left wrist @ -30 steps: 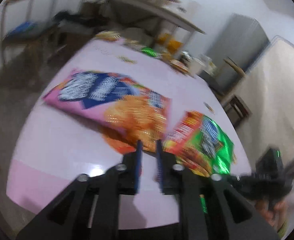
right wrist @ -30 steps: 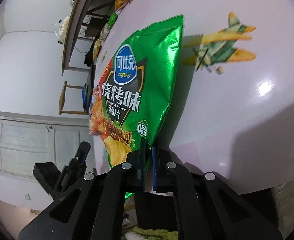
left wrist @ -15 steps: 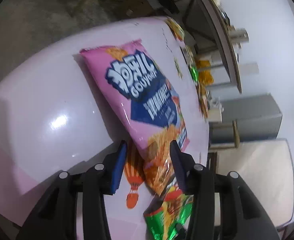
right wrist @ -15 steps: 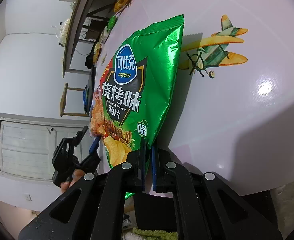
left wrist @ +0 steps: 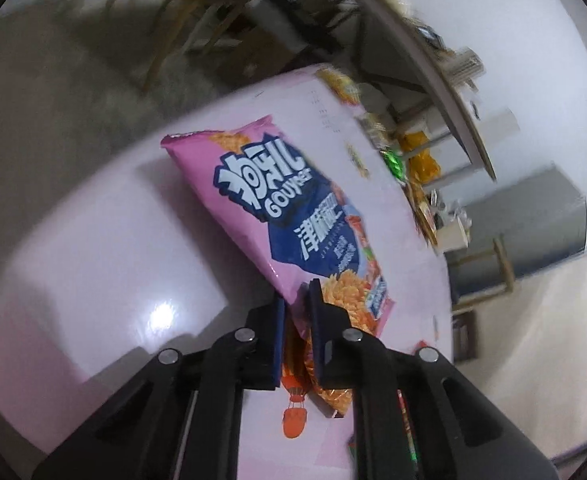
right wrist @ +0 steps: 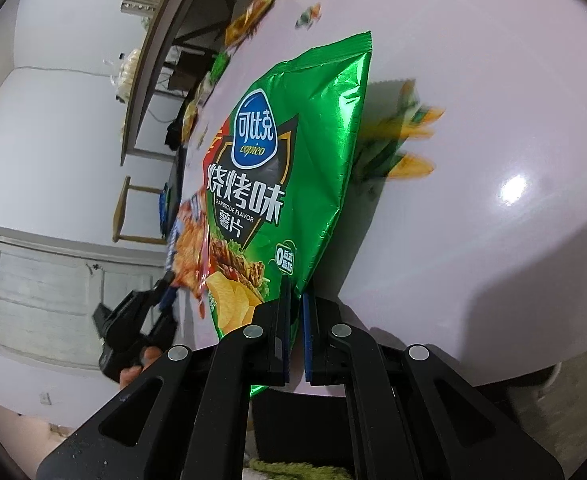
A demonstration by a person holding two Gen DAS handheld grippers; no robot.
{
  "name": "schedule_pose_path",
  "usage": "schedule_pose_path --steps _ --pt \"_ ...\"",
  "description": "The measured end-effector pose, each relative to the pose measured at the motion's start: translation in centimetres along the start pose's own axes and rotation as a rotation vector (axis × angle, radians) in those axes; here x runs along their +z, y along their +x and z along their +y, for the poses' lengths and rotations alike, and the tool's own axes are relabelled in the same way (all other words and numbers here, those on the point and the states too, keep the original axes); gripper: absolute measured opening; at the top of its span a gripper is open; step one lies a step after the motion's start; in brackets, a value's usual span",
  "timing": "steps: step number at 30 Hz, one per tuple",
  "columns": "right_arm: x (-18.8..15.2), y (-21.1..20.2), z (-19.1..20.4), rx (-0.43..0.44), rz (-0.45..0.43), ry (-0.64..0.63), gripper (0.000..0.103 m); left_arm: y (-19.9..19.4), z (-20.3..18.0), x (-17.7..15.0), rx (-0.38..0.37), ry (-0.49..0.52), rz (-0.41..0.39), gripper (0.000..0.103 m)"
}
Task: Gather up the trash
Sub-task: 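Grasp the green chip bag with the right gripper while the left grasps the pink bag, then lift both chip bags and carry them toward the blue wastebasket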
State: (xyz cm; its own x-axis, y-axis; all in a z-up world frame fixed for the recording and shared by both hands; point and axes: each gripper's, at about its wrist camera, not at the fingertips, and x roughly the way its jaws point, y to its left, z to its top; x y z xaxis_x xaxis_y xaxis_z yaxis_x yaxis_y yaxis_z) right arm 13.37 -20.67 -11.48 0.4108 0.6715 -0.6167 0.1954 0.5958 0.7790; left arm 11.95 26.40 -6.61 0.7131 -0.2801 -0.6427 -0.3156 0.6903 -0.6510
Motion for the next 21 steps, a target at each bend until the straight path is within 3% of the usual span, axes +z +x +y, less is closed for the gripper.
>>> schedule_pose_path --steps 5,15,18,21 --pt "0.5 -1.6 -0.3 -0.028 -0.047 -0.022 0.003 -2.1 -5.2 -0.8 0.01 0.344 -0.006 0.006" --pt "1.3 -3.0 1.9 -0.047 -0.123 -0.119 0.003 -3.8 -11.5 -4.3 -0.067 0.681 0.091 0.005" --pt "1.4 -2.4 2.7 -0.062 -0.123 -0.154 0.003 -3.3 -12.8 -5.6 -0.08 0.737 0.102 0.006" --pt "1.4 -1.9 2.9 -0.068 -0.117 -0.17 0.003 -2.5 -13.0 -6.0 -0.129 0.707 0.127 0.006"
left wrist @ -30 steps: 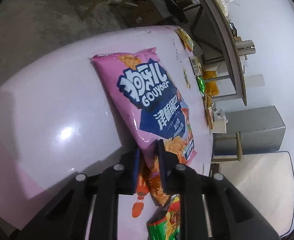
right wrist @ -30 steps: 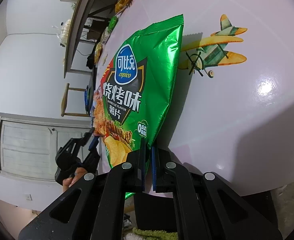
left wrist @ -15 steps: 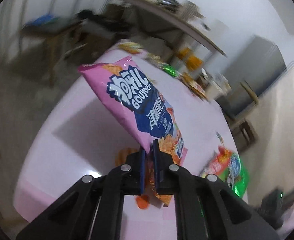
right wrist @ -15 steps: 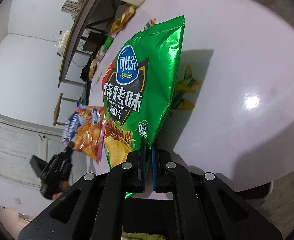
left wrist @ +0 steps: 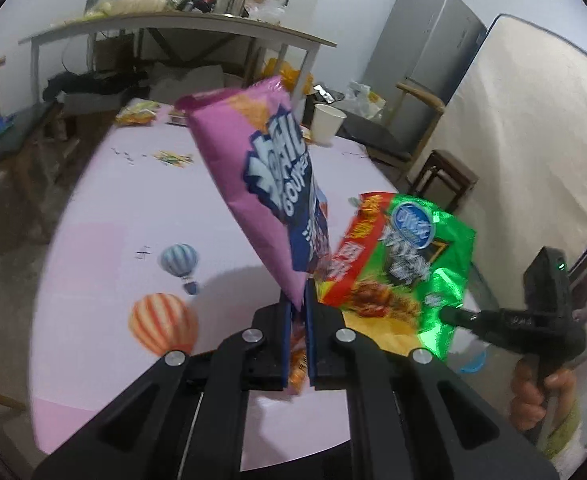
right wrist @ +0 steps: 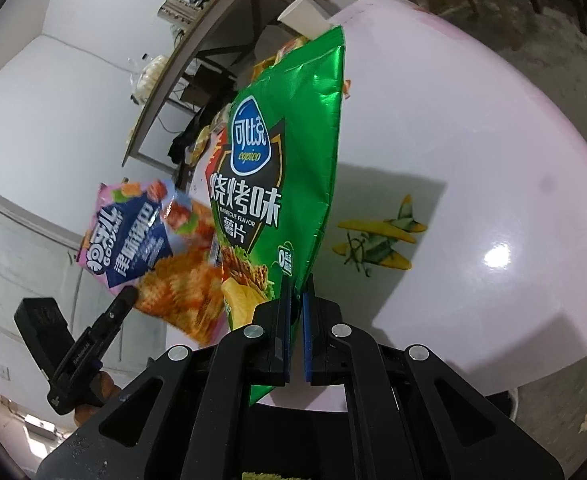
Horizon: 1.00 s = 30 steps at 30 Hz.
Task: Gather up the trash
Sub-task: 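Lift both chip bags and carry them toward the blue wastebasket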
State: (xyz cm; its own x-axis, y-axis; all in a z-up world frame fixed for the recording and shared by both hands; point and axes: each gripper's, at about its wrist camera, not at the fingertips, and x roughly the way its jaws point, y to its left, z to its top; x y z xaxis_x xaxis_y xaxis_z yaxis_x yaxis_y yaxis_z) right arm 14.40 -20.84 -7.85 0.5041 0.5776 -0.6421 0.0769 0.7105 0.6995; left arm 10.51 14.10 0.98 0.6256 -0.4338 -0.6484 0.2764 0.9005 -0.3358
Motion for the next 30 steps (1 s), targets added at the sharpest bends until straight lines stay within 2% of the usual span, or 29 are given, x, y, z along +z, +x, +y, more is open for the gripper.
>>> schedule_pose_path --steps 4,6,8,10,13,15,17,20,30 --pt "-0.1 0.0 -0.3 -0.014 0.001 -0.017 0.003 0.5 0.4 0.0 -0.081 -0.063 0.002 0.011" --pt "-0.2 -0.1 -0.6 -0.015 0.004 -0.018 0.003 0.8 0.5 0.0 -0.099 -0.081 0.001 0.019" --pt "0.0 0.1 -0.7 -0.016 0.01 -0.018 0.003 0.9 0.3 0.1 -0.101 -0.081 -0.003 0.035" --pt "0.1 0.1 -0.7 -0.02 0.014 -0.02 0.003 1.4 0.0 0.2 -0.091 -0.061 -0.012 0.039" --pt "0.2 0.2 -0.6 -0.019 0.016 -0.019 0.003 2.0 -0.3 0.5 -0.042 -0.036 -0.024 0.039" --pt "0.3 0.1 -0.6 -0.018 0.015 -0.017 0.003 2.6 -0.1 0.6 -0.001 -0.042 -0.024 0.029" --pt "0.4 0.1 -0.7 -0.012 0.012 -0.01 0.003 2.8 0.6 0.7 0.0 -0.075 -0.027 0.011" --pt "0.3 -0.2 -1.4 0.018 0.014 0.021 0.003 2.9 1.6 0.7 -0.019 -0.118 -0.031 0.006" --pt "-0.2 -3.3 -3.7 0.082 -0.053 0.099 0.001 0.7 1.2 1.4 -0.056 -0.136 -0.096 0.003"
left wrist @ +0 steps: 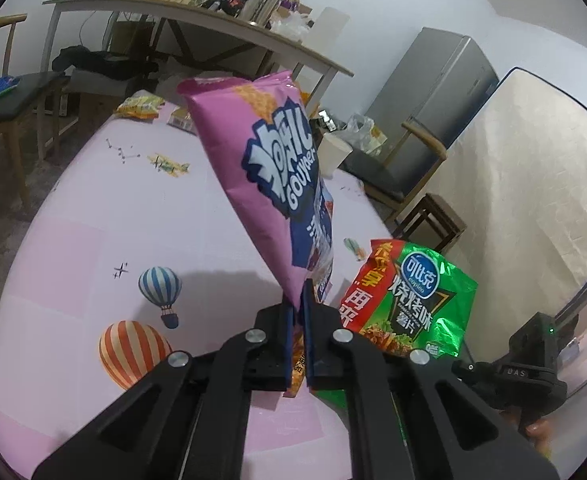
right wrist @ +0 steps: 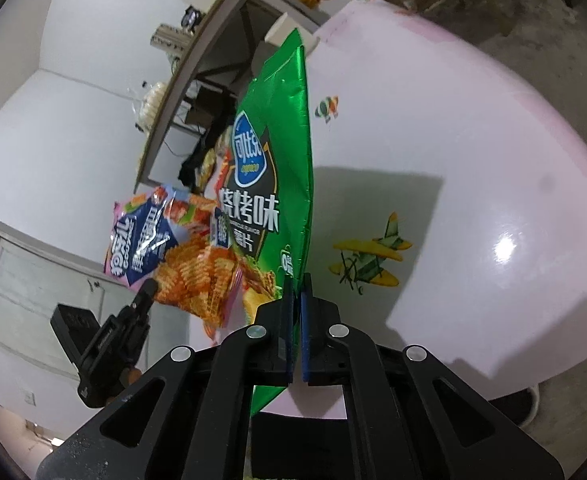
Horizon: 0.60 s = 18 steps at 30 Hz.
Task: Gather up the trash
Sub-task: 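Lift both chip bags and carry them toward the blue wastebasket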
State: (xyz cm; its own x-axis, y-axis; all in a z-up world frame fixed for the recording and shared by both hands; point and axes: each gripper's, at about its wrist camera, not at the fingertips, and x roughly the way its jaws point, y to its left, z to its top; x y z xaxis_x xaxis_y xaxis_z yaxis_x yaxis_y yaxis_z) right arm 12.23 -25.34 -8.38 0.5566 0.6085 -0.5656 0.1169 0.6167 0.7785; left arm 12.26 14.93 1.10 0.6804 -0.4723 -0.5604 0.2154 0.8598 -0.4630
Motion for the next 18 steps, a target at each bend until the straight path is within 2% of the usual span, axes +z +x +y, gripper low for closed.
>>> schedule_pose_path --steps 6,10,18 --pt "-0.6 -2.8 -0.6 0.011 -0.066 0.015 0.001 -2.1 -2.3 0.8 -0.064 0.037 -0.049 0.003" --pt "-1.2 -5.0 -1.6 0.03 -0.114 0.05 0.001 -2.5 -5.2 1.2 -0.125 0.087 -0.051 0.003" --pt "-3.0 -11.8 -4.9 0.041 -0.257 0.109 0.001 0.2 -13.5 1.3 -0.248 0.206 -0.006 0.003"
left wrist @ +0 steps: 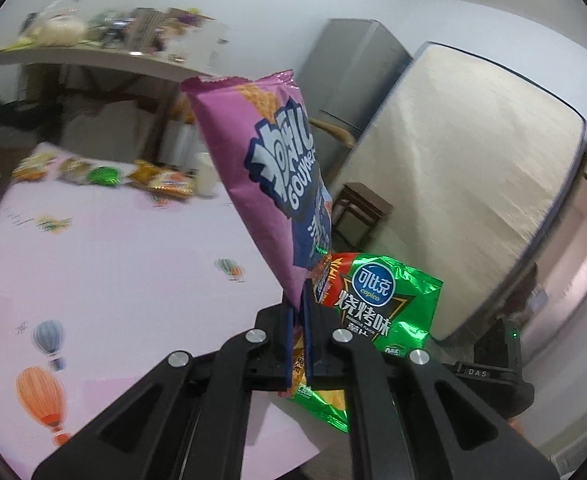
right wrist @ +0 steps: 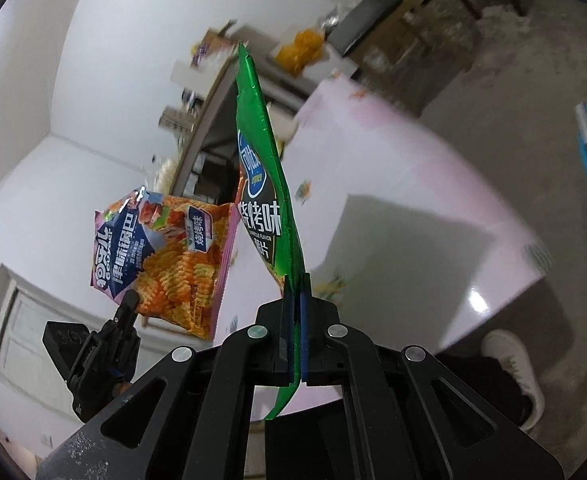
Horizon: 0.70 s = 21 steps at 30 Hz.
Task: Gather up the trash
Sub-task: 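Lift both chip bags and carry them toward the blue wastebasket, then open both grippers over the wastebasket to drop the chip bags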
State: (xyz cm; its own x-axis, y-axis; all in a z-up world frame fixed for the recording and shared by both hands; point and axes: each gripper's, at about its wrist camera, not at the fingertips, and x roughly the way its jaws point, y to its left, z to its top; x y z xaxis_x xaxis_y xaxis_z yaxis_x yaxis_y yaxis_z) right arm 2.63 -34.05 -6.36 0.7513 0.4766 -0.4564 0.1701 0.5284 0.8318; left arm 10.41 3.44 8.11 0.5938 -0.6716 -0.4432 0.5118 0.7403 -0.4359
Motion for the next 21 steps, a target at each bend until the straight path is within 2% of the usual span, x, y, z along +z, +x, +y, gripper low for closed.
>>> schedule_pose_path --steps 6,12,16,21 --pt "0.8 -7.5 -4.8 -0.035 -0.154 0.087 0.001 6.0 -6.7 0.2 -0.126 0.073 0.072 0.003" --pt "0.8 -14.6 -12.0 -0.089 -0.3 0.235 0.001 11.6 -11.8 -0.8 -0.186 0.13 0.161 0.003" --pt "0.8 -16.9 -17.6 -0.123 -0.353 0.353 0.001 15.2 -14.7 -1.9 -0.199 0.165 0.216 0.003" --pt "2.3 -15.5 -23.3 -0.18 -0.381 0.479 0.001 18.7 -16.7 -3.3 -0.204 0.2 0.276 0.003"
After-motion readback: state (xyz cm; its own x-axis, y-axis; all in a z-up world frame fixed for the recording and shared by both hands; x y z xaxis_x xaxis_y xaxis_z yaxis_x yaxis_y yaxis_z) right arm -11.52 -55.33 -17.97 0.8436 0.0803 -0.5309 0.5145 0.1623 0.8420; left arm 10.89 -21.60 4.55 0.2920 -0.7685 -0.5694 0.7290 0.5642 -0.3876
